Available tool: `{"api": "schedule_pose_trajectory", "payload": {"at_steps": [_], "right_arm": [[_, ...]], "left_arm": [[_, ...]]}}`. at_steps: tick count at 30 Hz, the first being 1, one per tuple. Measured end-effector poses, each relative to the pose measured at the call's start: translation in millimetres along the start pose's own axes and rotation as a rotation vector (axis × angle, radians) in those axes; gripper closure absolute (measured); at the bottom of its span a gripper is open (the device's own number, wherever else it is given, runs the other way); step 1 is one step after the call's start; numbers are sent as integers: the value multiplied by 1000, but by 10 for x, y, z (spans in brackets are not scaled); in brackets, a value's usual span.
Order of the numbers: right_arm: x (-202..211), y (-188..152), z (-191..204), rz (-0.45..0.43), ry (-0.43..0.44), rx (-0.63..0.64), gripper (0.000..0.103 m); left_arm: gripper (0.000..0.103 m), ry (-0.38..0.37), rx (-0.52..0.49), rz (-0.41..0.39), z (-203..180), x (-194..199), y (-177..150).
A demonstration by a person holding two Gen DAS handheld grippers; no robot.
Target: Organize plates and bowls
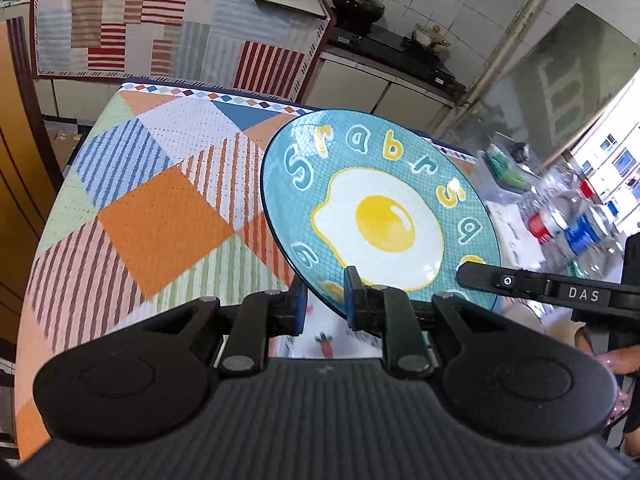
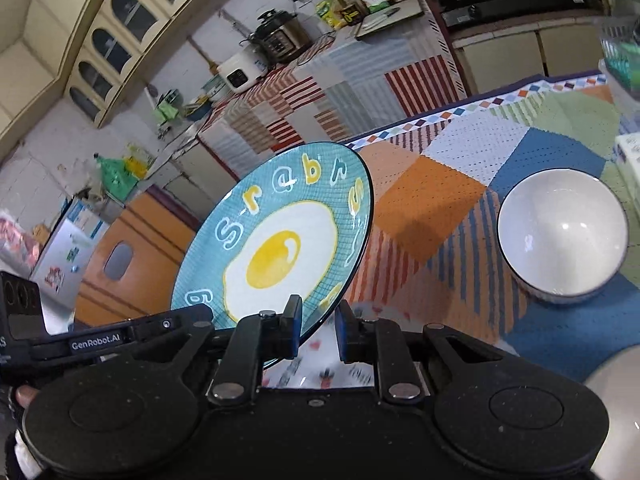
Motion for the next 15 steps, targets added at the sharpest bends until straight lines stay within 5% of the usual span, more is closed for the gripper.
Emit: {"api": "schedule_pose_trajectory", "payload": {"at_steps": [15], "right_arm": [[542,-469,91,32,-21,46,80]], "left_arm": [[87,-3,18,11,-278,341,-512]]}}
Point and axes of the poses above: each gripper's, at about its wrist camera, not at the fingertips, and x roughly against the way its jaws point, z to its left, y to its top, the point moved 3 cm from there along -x, roughly the way its jaws point, and after that the axes turned 11 degrees about -y, right-handed, at the moved point
